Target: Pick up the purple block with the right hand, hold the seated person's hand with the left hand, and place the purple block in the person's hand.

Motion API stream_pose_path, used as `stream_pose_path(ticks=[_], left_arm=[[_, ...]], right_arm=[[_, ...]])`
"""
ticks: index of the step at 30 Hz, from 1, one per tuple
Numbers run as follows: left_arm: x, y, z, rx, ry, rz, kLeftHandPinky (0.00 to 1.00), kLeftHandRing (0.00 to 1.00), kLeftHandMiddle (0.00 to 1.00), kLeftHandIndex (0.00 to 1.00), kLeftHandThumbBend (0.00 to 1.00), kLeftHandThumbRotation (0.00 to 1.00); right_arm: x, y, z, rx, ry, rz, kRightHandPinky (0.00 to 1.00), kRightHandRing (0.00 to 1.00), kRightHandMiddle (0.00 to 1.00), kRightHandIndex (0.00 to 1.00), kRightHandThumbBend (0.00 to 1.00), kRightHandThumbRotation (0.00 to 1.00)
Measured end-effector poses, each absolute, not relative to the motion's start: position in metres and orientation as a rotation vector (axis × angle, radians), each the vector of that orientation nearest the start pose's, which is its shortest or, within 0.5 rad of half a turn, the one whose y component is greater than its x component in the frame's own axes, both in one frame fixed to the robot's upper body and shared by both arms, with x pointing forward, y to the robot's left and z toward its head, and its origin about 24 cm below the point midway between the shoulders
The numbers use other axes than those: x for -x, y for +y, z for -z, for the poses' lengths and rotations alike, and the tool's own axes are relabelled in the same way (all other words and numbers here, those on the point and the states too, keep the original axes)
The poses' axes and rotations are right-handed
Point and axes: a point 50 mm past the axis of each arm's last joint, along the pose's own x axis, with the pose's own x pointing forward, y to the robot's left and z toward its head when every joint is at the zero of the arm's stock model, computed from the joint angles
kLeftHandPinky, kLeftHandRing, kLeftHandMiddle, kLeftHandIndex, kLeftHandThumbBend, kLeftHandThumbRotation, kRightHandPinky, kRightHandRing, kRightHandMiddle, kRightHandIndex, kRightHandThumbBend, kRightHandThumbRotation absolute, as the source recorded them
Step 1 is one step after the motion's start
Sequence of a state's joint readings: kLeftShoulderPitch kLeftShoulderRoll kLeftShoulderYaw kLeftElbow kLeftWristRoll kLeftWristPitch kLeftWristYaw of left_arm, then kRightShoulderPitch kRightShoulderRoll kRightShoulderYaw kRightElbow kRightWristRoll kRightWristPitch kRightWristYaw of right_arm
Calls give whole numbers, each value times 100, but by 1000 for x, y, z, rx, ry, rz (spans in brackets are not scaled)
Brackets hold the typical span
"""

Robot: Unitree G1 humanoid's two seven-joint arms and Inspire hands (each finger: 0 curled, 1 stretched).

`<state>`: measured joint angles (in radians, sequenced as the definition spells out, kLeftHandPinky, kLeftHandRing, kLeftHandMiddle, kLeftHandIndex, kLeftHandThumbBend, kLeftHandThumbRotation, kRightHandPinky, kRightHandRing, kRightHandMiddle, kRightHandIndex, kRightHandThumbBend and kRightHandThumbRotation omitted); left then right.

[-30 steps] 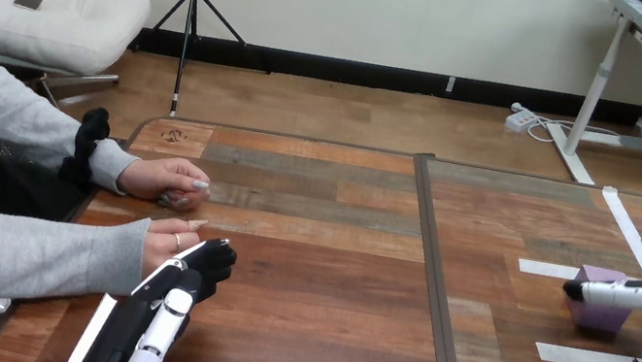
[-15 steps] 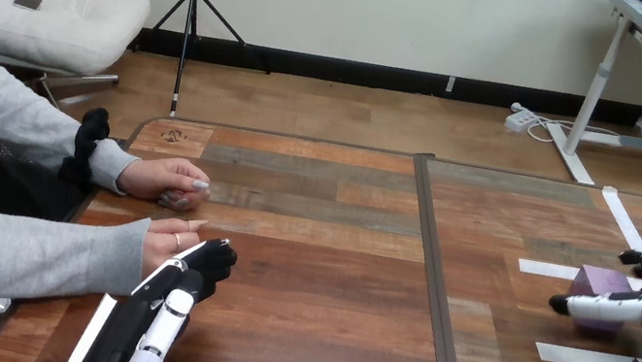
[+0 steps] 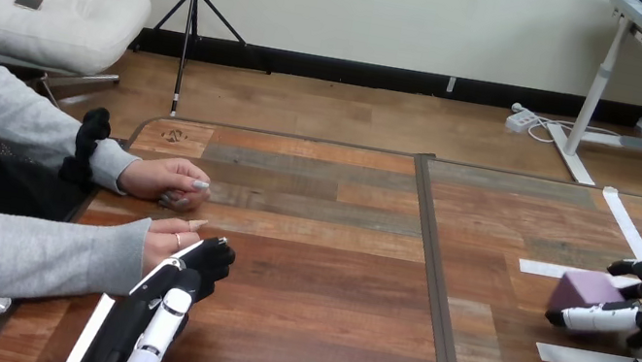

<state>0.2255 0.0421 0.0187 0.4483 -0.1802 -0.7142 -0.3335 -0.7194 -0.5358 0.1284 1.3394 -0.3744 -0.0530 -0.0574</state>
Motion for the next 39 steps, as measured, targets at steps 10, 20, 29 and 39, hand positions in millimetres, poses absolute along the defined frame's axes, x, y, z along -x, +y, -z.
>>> stream_pose_path(ticks=[10,20,29,39], left_arm=[[-172,170,34,75,-68,152,93,87,84,81,40,86],[-172,170,34,70,-66,155,91,86,84,82,40,88],[-172,171,34,56,-63,163,91,87,85,83,40,89],[-172,173,34,49,-62,165,92,87,85,82,36,88]], right_arm=[[-323,-311,-17,886,596,148,34,50,60,84,100,16],[-323,-309,-15,886,595,142,27,42,53,82,100,15],[-323,-304,-12,899,588,129,41,58,66,80,100,15],[-323,-303,-12,916,579,118,43,61,69,80,100,17]])
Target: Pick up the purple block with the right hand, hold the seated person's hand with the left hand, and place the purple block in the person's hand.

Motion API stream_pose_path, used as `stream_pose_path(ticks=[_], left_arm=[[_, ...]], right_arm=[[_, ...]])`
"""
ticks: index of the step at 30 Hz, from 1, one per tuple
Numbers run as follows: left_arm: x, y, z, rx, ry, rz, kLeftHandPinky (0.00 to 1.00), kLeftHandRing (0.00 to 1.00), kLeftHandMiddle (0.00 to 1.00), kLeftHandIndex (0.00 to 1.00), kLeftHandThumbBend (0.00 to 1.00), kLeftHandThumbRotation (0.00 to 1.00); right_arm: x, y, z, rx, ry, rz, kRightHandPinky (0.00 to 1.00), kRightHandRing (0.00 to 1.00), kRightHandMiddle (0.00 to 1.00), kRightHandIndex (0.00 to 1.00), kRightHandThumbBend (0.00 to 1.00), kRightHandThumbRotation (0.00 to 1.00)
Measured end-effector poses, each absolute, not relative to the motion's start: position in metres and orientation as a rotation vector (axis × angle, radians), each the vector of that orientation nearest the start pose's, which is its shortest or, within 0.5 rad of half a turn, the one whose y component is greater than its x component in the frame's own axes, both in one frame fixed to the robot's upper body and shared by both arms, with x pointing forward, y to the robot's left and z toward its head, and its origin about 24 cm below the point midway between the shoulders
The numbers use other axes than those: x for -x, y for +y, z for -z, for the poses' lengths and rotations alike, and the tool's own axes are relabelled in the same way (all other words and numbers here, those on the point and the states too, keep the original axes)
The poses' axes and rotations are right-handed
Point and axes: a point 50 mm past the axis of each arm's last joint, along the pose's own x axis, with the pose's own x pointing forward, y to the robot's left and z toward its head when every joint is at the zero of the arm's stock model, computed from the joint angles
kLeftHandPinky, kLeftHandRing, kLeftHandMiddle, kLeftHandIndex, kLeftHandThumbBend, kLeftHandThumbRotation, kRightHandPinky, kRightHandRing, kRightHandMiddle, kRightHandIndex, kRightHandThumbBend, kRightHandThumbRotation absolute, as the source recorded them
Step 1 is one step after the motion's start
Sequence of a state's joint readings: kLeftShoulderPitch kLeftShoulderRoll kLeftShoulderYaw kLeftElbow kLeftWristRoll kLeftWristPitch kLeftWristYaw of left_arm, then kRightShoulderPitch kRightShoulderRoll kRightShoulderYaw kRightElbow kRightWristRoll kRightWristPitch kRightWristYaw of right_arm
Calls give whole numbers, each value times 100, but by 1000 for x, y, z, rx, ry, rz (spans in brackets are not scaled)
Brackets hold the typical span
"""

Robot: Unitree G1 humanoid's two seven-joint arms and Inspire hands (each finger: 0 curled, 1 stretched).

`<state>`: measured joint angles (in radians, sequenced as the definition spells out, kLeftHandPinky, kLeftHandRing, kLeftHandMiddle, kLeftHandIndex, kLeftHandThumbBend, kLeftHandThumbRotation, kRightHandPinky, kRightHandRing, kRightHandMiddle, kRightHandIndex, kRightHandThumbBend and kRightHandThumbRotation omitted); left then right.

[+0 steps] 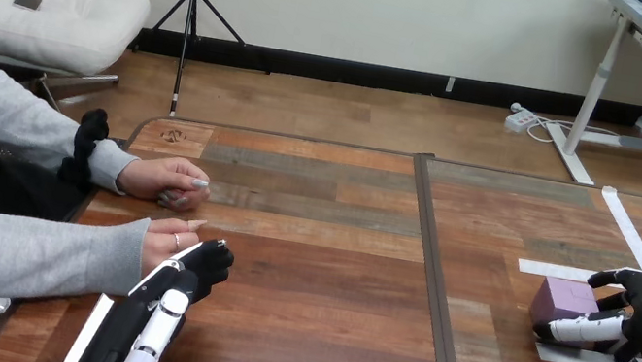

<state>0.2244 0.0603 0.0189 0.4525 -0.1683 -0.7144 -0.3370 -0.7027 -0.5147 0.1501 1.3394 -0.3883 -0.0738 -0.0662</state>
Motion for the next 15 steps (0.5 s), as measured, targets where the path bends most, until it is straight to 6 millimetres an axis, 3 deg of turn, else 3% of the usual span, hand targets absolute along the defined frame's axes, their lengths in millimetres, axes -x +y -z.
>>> stream_pose_path(ticks=[4,7,8,10,15], left_arm=[[-172,173,34,49,-62,165,92,87,85,82,35,88],[-172,173,34,49,-62,165,91,87,85,82,36,88],[-172,173,34,49,-61,165,91,87,84,82,36,88],[-172,173,34,49,-61,165,91,87,84,81,36,88],[-172,173,35,50,-59,164,91,87,84,81,37,88]], right_arm=[[-323,-303,-12,919,577,116,45,64,71,80,100,19],[-323,-303,-12,920,577,116,42,60,68,80,100,20],[-323,-303,-12,920,577,116,37,52,61,81,100,20],[-323,-303,-12,920,577,116,33,47,57,81,100,20],[-323,-302,-12,917,577,117,28,42,52,82,100,19]])
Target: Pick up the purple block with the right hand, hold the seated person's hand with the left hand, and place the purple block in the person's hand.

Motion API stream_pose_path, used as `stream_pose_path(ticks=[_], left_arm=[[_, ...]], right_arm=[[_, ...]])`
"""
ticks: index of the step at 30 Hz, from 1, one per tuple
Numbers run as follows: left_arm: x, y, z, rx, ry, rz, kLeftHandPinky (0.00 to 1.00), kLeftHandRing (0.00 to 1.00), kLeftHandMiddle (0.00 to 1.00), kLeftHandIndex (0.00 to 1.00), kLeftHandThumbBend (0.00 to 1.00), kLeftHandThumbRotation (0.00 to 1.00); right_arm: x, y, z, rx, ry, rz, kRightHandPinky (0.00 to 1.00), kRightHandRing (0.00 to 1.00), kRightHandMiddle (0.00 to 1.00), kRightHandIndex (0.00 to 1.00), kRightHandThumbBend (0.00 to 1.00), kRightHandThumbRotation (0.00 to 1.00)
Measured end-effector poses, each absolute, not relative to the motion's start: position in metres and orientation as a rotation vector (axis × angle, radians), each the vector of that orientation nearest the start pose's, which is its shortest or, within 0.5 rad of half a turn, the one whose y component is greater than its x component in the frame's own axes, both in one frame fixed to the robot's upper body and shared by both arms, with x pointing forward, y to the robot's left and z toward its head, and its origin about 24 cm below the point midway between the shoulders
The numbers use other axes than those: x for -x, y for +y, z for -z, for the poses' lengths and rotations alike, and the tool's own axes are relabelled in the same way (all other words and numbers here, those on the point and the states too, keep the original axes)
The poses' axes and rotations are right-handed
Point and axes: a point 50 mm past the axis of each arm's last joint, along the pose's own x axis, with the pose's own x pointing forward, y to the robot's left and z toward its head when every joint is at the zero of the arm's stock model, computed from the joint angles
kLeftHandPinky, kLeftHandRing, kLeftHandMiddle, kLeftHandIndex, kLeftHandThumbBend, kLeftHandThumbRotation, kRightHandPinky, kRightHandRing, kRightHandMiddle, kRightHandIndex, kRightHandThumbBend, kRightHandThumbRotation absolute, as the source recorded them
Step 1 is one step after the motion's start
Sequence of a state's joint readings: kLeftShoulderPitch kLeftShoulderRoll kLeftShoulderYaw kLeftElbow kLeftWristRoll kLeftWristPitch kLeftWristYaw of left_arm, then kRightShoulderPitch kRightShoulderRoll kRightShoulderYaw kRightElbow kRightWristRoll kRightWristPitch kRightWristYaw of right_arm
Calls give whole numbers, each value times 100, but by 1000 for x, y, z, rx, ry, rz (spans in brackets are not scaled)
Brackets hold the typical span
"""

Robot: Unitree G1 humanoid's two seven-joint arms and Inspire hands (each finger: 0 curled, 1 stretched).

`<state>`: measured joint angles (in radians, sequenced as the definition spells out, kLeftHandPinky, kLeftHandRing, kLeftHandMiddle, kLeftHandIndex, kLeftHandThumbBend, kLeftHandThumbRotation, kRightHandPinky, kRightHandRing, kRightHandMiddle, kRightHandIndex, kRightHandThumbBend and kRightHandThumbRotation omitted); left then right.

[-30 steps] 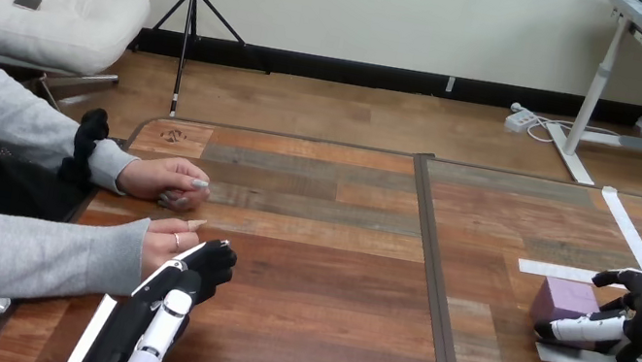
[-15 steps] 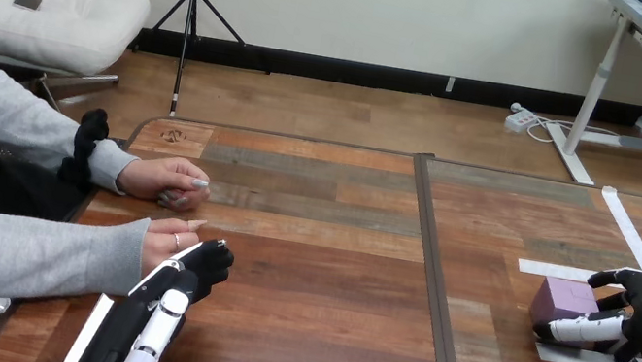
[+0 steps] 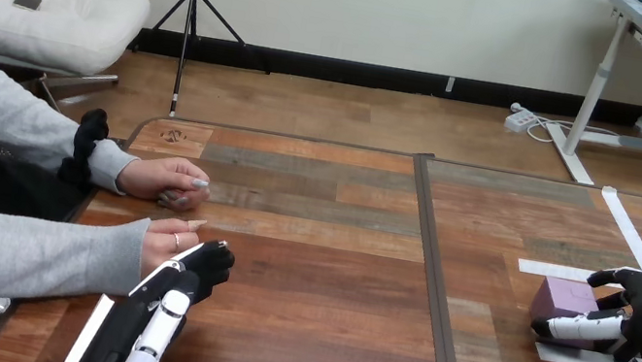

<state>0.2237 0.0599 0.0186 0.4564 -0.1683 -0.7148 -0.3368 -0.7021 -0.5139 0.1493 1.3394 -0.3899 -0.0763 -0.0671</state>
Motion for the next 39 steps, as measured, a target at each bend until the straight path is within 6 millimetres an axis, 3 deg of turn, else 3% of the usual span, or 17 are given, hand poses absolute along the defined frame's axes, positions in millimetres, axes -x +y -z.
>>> stream_pose_path(ticks=[4,10,11,20,25,30,39], left_arm=[[-172,173,35,50,-58,164,91,87,84,80,38,88],[-172,173,35,50,-58,165,92,88,84,80,41,88],[-172,173,35,50,-58,165,92,88,85,80,40,88],[-172,173,35,50,-58,166,92,88,84,79,37,88],[-172,173,35,55,-59,163,92,87,84,79,37,88],[-172,173,35,58,-60,161,92,88,84,79,38,87],[-172,173,35,58,-60,160,91,87,83,78,35,87]], right_arm=[[-323,-302,-12,915,577,116,25,37,49,83,100,20],[-323,-302,-11,914,579,116,30,46,56,85,100,22],[-323,-302,-11,914,579,116,35,54,63,85,100,22],[-323,-302,-11,915,581,115,58,80,85,89,100,23],[-323,-302,-11,913,585,117,67,87,90,91,100,21],[-323,-301,-10,905,588,115,81,96,97,94,100,20],[-323,-301,-11,905,590,109,93,100,100,98,100,24]])
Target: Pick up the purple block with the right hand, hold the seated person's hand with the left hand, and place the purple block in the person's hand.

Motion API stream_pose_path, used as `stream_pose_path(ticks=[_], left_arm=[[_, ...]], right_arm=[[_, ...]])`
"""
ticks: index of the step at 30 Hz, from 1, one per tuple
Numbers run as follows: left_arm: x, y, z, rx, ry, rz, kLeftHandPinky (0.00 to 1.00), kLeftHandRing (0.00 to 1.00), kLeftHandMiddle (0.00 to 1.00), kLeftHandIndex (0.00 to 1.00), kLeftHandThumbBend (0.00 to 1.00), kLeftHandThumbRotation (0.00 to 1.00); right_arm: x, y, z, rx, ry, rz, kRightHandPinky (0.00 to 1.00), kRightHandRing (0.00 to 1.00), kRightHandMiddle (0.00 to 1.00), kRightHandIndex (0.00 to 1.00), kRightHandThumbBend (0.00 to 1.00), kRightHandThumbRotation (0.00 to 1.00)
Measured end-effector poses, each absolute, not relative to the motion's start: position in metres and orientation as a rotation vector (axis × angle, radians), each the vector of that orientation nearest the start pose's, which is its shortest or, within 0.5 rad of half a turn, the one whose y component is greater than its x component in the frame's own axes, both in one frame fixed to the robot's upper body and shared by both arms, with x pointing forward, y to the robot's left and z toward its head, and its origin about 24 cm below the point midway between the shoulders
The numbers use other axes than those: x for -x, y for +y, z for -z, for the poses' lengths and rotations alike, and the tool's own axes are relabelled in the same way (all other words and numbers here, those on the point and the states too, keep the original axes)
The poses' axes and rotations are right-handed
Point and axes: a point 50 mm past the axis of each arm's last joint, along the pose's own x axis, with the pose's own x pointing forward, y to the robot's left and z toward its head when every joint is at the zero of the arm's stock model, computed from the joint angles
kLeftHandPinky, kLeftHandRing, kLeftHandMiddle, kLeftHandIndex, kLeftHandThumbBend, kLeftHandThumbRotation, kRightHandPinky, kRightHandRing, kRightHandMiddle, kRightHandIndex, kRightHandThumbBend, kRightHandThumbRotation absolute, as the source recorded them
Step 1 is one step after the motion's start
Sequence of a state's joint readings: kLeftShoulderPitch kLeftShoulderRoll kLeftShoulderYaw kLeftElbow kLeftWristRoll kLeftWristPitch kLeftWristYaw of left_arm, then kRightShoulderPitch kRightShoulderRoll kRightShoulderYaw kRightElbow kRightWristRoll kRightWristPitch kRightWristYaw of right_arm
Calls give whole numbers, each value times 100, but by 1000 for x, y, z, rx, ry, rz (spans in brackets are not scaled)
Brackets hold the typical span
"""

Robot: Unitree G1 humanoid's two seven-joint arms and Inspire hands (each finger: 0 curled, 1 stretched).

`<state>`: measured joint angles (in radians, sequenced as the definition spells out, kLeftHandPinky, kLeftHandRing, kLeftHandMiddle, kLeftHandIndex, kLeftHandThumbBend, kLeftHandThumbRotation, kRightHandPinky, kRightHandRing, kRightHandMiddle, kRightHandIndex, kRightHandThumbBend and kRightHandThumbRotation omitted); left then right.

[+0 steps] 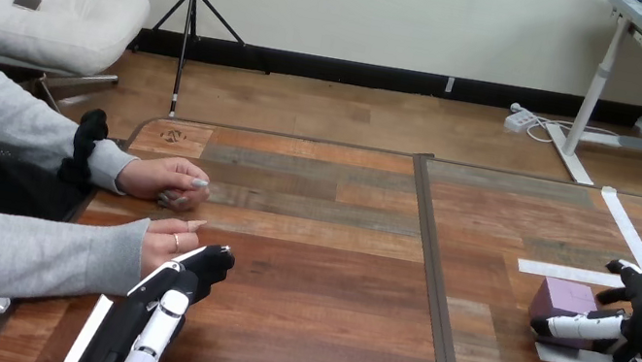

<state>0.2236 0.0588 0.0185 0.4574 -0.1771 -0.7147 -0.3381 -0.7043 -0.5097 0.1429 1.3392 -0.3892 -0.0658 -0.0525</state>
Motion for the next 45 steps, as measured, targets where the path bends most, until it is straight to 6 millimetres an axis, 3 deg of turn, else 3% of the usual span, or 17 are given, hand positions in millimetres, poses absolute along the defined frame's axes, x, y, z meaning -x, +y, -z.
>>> stream_pose_path(ticks=[22,28,34,45], left_arm=[[-172,173,35,58,-60,160,89,87,84,78,37,87],[-172,173,35,57,-59,159,89,87,83,78,37,87],[-172,173,35,58,-59,157,89,87,83,78,37,86],[-172,173,35,60,-61,159,89,87,83,78,34,87]], right_arm=[[-324,-300,-11,932,593,95,93,100,100,98,100,23],[-325,-300,-11,933,594,96,89,99,99,97,100,22],[-324,-301,-12,850,594,121,80,99,100,96,100,11],[-325,-301,-12,848,590,117,74,92,97,93,100,12]])
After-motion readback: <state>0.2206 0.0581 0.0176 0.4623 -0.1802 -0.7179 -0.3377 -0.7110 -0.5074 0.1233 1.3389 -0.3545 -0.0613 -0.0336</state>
